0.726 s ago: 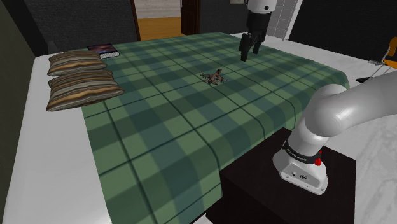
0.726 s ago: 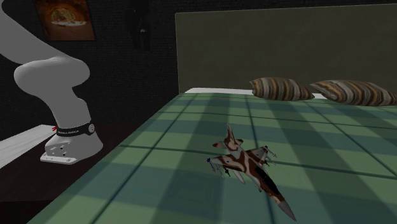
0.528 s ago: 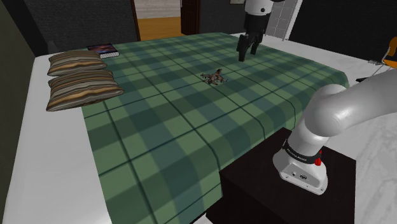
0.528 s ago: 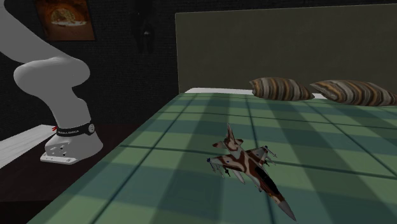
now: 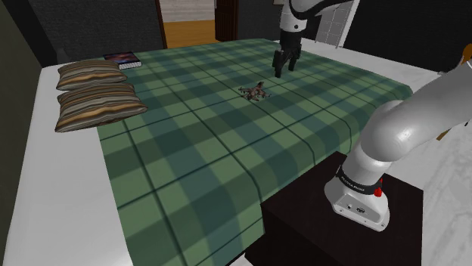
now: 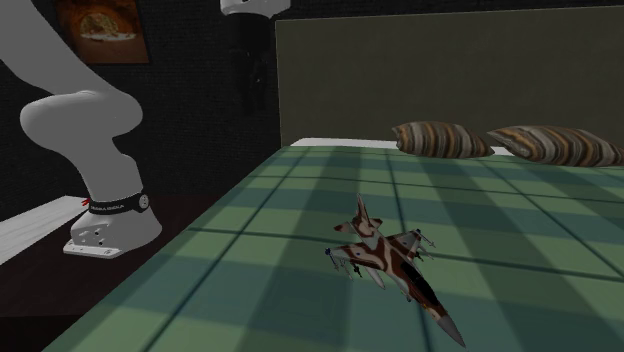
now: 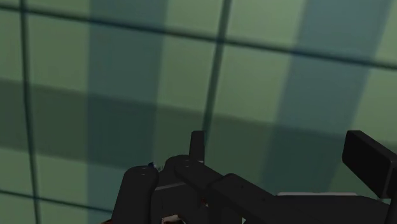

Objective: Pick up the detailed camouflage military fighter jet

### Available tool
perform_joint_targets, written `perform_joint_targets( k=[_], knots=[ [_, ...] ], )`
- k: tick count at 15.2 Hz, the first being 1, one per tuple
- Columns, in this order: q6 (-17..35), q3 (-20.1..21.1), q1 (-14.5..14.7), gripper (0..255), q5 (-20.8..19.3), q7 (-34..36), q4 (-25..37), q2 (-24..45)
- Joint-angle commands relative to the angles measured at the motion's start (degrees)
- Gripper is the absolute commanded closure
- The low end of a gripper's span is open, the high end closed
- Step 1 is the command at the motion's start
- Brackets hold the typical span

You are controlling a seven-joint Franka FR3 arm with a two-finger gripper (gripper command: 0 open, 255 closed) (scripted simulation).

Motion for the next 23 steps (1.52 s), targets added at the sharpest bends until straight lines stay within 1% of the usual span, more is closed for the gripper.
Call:
perform_joint_targets(
  k=[1,7,13,17,21,23],
  knots=[
    [2.4,-1.5,-0.4,0,0.1,-1.2,1.2,3.9],
    [7.9,-5.7,-1.6,0,1.8,-5.6,7.0,16.7],
    [11.3,-8.8,-3.2,0,5.9,-10.8,15.2,30.2],
    [12.1,-9.8,-5.0,0,9.4,-14.3,22.1,39.5],
    [11.7,-9.9,-7.6,0,12.7,-17.2,30.2,49.0],
    [12.3,-9.7,-7.8,0,12.9,-17.3,30.1,49.5]
  ],
)
